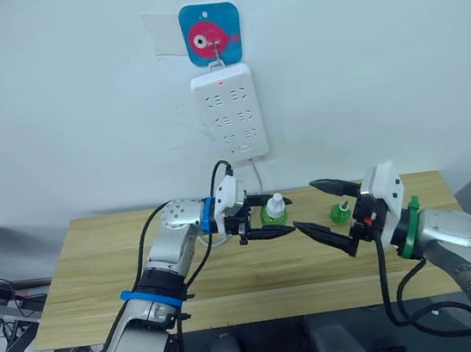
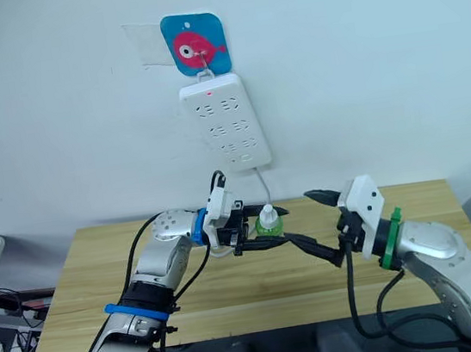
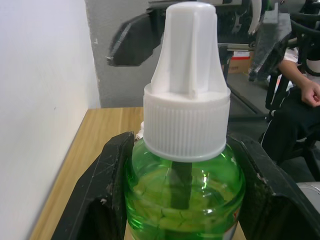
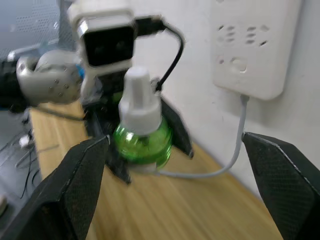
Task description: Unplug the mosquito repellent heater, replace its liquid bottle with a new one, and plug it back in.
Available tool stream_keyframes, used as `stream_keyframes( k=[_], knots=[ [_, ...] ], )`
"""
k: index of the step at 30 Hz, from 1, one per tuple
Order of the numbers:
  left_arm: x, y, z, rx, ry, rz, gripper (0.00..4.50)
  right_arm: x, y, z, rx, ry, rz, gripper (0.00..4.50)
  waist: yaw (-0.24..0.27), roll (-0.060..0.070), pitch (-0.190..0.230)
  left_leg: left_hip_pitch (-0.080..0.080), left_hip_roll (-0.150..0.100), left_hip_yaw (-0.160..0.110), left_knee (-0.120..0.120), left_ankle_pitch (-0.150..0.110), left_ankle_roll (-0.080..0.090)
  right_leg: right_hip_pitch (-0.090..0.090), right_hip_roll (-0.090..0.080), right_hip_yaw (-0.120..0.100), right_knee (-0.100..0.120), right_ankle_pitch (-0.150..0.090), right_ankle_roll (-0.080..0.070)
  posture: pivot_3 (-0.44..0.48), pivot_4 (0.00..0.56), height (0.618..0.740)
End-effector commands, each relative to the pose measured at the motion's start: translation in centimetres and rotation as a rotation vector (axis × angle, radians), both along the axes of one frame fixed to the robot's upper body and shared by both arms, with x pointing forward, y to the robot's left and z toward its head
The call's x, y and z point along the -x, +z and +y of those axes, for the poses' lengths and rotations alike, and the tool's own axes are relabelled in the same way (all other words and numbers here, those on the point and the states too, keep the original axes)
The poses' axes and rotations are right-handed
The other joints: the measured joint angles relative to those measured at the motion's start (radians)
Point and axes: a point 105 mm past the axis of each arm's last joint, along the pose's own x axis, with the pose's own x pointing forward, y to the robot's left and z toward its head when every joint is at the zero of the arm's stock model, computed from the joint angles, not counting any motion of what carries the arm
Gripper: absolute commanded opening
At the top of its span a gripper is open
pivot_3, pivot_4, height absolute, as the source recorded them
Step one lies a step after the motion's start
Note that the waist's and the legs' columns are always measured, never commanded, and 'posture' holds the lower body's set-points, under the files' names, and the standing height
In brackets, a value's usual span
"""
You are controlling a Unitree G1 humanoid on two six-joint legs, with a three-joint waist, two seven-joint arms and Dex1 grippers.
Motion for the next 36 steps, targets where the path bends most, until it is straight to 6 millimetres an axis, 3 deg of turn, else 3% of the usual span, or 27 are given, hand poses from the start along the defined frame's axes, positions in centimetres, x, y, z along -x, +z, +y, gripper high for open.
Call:
stream_keyframes(
  k=[1, 14, 21, 25, 36],
  knots=[
    [0.0, 1.1, -0.4, 0.034, -0.004, -0.041, 2.28, 0.0, 0.5, 0.7, -0.024, -0.013, -0.022, 4.45, 0.0, 0.0, 0.0, 0.0, 0.0, 0.0, 0.0, 0.0, 0.0, 0.0, 0.0, 0.0, 0.0, 0.0, 0.0, -0.067, 0.211, 0.74],
    [0.0, 1.2, -0.8, 0.046, -0.006, -0.04, 2.28, -0.1, 0.7, 3.4, -0.07, -0.01, -0.043, 4.45, -0.001, 0.0, 0.0, 0.0, 0.0, 0.0, 0.0, 0.0, 0.0, 0.0, 0.0, 0.0, 0.0, 0.0, 0.0, -0.067, 0.211, 0.74],
    [0.0, 1.3, -0.9, 0.047, -0.008, -0.04, 2.28, -1.0, 0.7, 3.7, -0.069, -0.045, -0.06, 4.45, 0.0, 0.0, 0.0, 0.0, 0.0, 0.0, 0.0, 0.0, 0.0, 0.0, 0.0, 0.0, 0.0, 0.0, 0.0, -0.064, 0.205, 0.74],
    [-0.1, 1.3, -0.9, 0.046, -0.008, -0.041, 2.28, -1.2, 0.7, 3.1, -0.069, -0.07, -0.056, 4.45, 0.0, 0.0, 0.0, 0.0, 0.0, 0.0, -0.001, 0.0, 0.0, -0.001, 0.0, 0.0, 0.0, 0.0, 0.0, -0.065, 0.206, 0.74],
    [-0.1, 1.1, -0.9, 0.038, -0.017, -0.039, 2.28, 0.4, 0.2, -0.3, -0.023, -0.079, -0.017, 4.45, 0.0, 0.0, 0.0, 0.0, 0.0, 0.0, -0.001, 0.0, 0.0, -0.001, 0.0, 0.0, -0.001, 0.0, 0.0, -0.081, 0.205, 0.74]
  ],
)
